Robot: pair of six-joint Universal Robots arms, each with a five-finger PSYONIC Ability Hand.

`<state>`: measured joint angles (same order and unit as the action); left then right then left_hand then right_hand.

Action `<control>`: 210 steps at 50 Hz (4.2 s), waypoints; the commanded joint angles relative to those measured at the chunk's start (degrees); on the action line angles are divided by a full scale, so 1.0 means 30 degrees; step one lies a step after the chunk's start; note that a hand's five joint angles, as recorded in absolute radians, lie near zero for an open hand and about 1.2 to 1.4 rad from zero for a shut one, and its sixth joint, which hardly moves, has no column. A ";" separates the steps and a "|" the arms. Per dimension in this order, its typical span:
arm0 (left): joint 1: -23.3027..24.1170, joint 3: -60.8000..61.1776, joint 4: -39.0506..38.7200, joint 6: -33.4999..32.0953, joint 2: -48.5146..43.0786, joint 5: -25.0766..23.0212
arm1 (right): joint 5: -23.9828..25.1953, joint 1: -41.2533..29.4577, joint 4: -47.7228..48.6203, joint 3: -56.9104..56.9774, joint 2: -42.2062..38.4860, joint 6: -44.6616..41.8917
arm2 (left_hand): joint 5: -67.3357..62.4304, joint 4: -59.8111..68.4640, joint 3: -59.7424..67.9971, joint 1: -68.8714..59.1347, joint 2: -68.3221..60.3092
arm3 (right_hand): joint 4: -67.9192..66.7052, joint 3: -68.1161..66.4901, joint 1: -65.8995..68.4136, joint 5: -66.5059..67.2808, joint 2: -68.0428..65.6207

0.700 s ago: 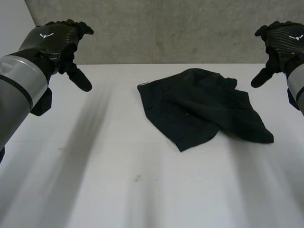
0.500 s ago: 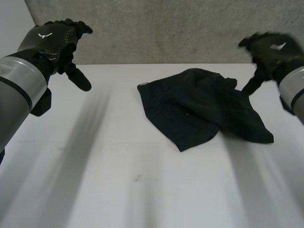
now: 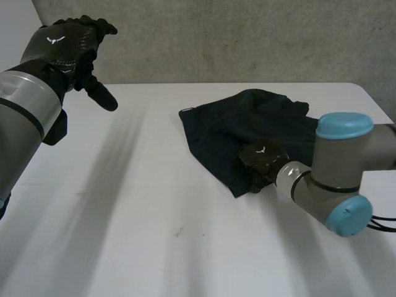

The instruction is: Fold the shorts.

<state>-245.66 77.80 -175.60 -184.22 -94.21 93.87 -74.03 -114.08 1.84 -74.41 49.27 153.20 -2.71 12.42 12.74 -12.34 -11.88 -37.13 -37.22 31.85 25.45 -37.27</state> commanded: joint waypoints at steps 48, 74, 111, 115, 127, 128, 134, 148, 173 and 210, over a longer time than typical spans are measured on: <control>-0.2634 0.0138 -0.1758 0.0087 0.1961 -0.0087 | 0.1036 -0.6330 0.0149 0.4327 0.1652 0.5654 | 0.0497 -0.0399 -0.0507 0.0372 0.0221 | 0.5553 0.5580 -0.3790 -0.4992 0.5597; -0.2194 1.1007 -0.2575 -0.6915 0.2841 -0.5332 | 0.1414 -0.0238 -0.1699 -0.3258 0.5782 0.4305 | -0.0288 0.0386 0.0278 -0.0414 -0.0565 | 0.9045 0.9072 -0.7283 -0.8484 0.9089; -0.3483 1.6428 -0.5799 -1.0313 0.0118 -0.5683 | 0.1884 0.0964 0.1731 -0.7832 0.6662 0.4247 | -0.5384 0.5482 0.5374 -0.5510 -0.5661 | 0.9045 0.9072 -0.7283 -0.8484 0.9089; -0.3571 1.6458 -0.6765 -1.0401 -0.0761 -0.5683 | 0.1884 0.0935 0.1731 -0.7861 0.6662 0.4247 | -0.8570 0.8669 0.8560 -0.8696 -0.8847 | 0.9045 0.9072 -0.7283 -0.8484 0.9089; -0.3776 1.6048 -0.8438 -1.0342 -0.1758 -0.5624 | 0.1855 0.0935 0.1731 -0.7978 0.6808 0.4246 | -2.2428 2.2527 2.2418 -2.2554 -2.2705 | 0.9045 0.9072 -0.7283 -0.8484 0.9089; -0.3776 1.5989 -0.8438 -1.0372 -0.1875 -0.5596 | 0.1884 0.0935 0.1731 -0.7978 0.6837 0.4246 | -2.2428 2.2527 2.2418 -2.2554 -2.2705 | 0.9045 0.9072 -0.7283 -0.8484 0.9089; -0.4418 1.4732 -0.8642 -1.0460 -0.2141 -0.5127 | 0.1855 0.0965 0.1731 -0.7979 0.6896 0.4276 | -2.2428 2.2527 2.2418 -2.2554 -2.2705 | 0.9045 0.9072 -0.7283 -0.8484 0.9089; -0.7148 0.3310 -1.1221 -0.8941 -0.0266 -0.0646 | 0.1533 0.1345 0.1731 -0.7949 0.7920 0.4421 | -2.2428 2.2527 2.2418 -2.2554 -2.2705 | 0.9045 0.9072 -0.7283 -0.8484 0.9089; 0.8526 -0.2409 -0.9463 -0.6358 -1.2097 -0.0996 | -0.0079 0.4626 0.2463 -0.7891 0.9386 0.4598 | -2.2428 2.2527 2.2418 -2.2554 -2.2705 | 0.9045 0.9072 -0.7283 -0.8484 0.9089; 0.3841 0.1458 -0.1586 -0.5391 -0.6008 -0.1582 | 0.7129 0.4773 -0.4040 -0.8066 0.8744 -0.4890 | -0.5110 0.5208 0.5100 -0.5235 -0.5386 | 0.7733 0.7760 -0.5970 -0.7172 0.7777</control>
<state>-232.89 82.04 -185.80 -200.88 -112.11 92.39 -54.99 -99.80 -5.35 -97.56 76.62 147.81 -10.76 20.44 20.38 -21.14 -20.69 -13.22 -12.03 11.43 3.50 -12.55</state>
